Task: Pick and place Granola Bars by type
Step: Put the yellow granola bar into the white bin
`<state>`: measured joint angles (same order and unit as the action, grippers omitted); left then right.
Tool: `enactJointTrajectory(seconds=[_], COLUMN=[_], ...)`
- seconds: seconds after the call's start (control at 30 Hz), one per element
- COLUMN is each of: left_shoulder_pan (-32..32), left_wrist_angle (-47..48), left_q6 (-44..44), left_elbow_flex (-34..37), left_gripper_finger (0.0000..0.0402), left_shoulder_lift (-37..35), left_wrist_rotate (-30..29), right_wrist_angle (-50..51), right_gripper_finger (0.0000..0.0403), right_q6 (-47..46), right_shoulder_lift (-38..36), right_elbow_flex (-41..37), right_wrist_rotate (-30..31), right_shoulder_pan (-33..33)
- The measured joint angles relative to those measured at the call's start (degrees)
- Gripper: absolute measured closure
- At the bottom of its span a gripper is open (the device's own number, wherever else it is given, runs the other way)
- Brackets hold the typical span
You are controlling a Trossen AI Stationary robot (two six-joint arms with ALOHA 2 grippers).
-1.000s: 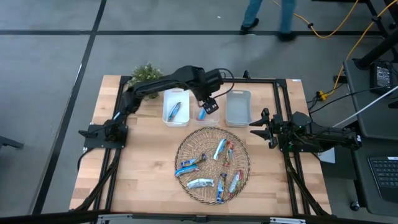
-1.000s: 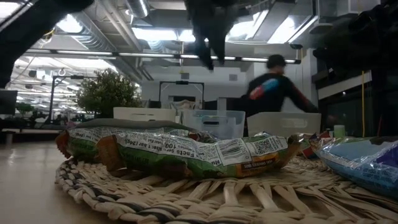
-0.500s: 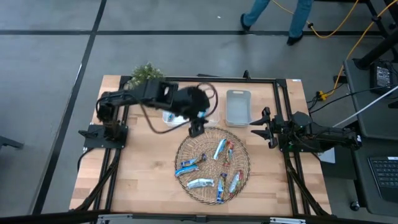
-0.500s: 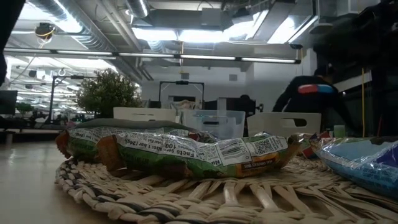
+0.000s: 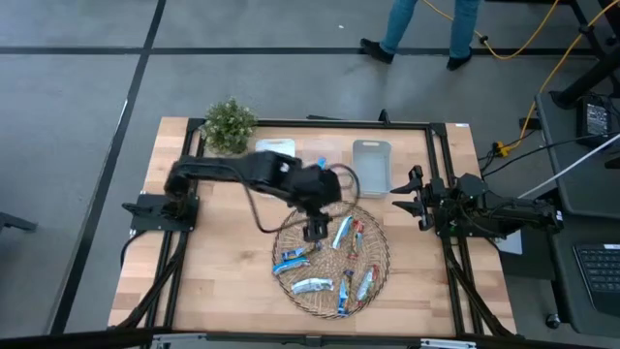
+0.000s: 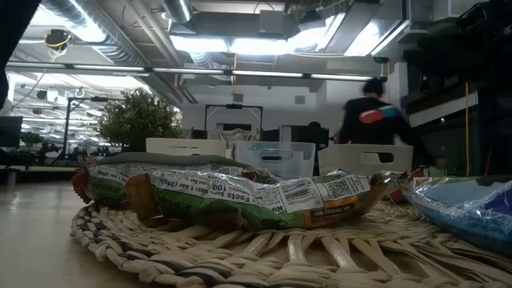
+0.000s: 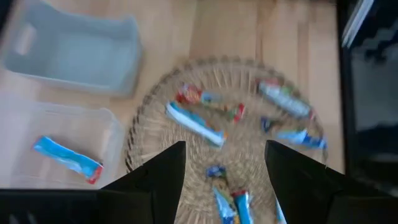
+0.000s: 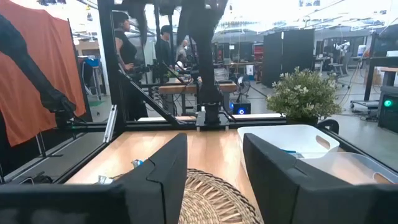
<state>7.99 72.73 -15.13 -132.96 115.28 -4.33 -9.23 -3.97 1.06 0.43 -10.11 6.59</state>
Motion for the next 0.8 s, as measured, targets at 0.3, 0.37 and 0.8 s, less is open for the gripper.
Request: enactJointTrajectory(seconds=[0.3,0.37,0.8], left_shoulder_pan=[-0.6,-0.7,-2.4], left_wrist_angle=[-4.2,-5.4,-5.6], left_q6=[-2.3,-3.6,-11.7], left_elbow_flex=[0.0,0.0,0.0], left_gripper_finger=[0.0186,0.0187,0.0180], left_shoulder_lift=[8.8,10.9,25.2], left_wrist_rotate=[-0.7,-0.7,0.6], right_wrist_angle=[0.4,0.6,1.0], right_gripper_finger=[0.0243,0.0243,0.0243], right_q6=[-0.3,-0.3,-0.3], right_shoulder_lift=[0.0,0.0,0.0], right_elbow_flex=[0.0,0.0,0.0], right_wrist_rotate=[0.0,0.0,0.0], right_shoulder_pan=[0.0,0.0,0.0])
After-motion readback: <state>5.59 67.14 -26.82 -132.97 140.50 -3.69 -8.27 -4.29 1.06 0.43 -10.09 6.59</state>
